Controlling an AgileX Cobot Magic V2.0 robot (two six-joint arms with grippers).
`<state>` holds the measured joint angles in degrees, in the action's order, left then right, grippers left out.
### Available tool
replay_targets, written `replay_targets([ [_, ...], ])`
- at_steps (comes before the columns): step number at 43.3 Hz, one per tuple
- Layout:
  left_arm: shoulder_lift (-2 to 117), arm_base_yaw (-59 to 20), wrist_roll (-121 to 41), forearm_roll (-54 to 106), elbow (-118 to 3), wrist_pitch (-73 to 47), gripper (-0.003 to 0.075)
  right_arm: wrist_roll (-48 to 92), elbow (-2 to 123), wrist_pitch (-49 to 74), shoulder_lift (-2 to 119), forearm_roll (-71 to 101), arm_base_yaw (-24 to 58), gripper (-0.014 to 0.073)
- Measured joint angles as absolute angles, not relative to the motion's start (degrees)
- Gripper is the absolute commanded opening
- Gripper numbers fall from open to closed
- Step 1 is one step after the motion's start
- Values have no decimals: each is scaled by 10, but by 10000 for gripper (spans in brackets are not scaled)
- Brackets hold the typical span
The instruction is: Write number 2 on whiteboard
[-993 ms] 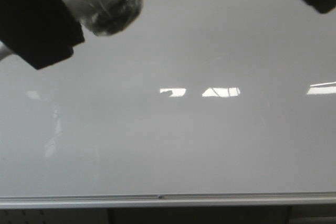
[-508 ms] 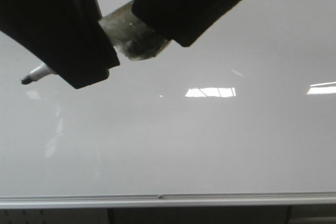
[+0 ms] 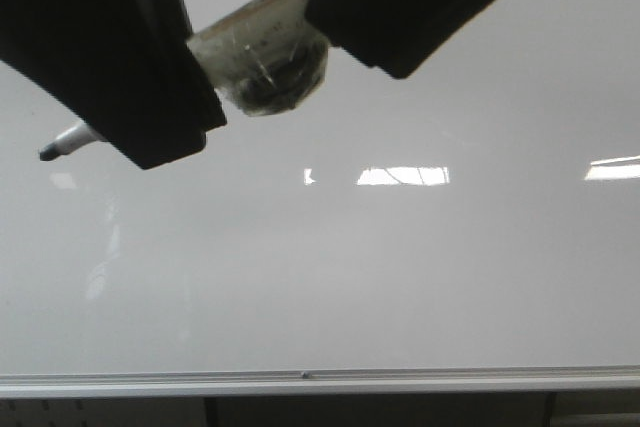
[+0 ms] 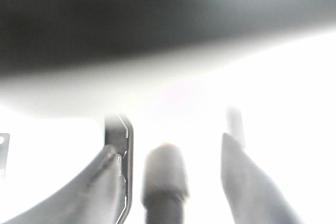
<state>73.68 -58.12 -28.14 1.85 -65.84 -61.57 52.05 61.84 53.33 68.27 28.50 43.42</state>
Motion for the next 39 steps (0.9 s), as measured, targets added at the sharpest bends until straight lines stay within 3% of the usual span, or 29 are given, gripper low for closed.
replay_targets([
  [16, 737, -581, -281, 17, -658, -607, 62, 516, 618, 546, 679, 287, 433, 294],
  [26, 737, -581, -281, 17, -658, -607, 62, 516, 618, 547, 679, 287, 432, 32],
  [31, 737, -581, -281, 17, -658, -607, 74, 516, 618, 547, 679, 287, 432, -19],
  [35, 737, -581, -281, 17, -658, -606, 168, 516, 618, 547, 679, 287, 432, -19],
  [39, 737, -581, -281, 17, -658, -602, 358, 516, 618, 551, 679, 287, 432, -19],
])
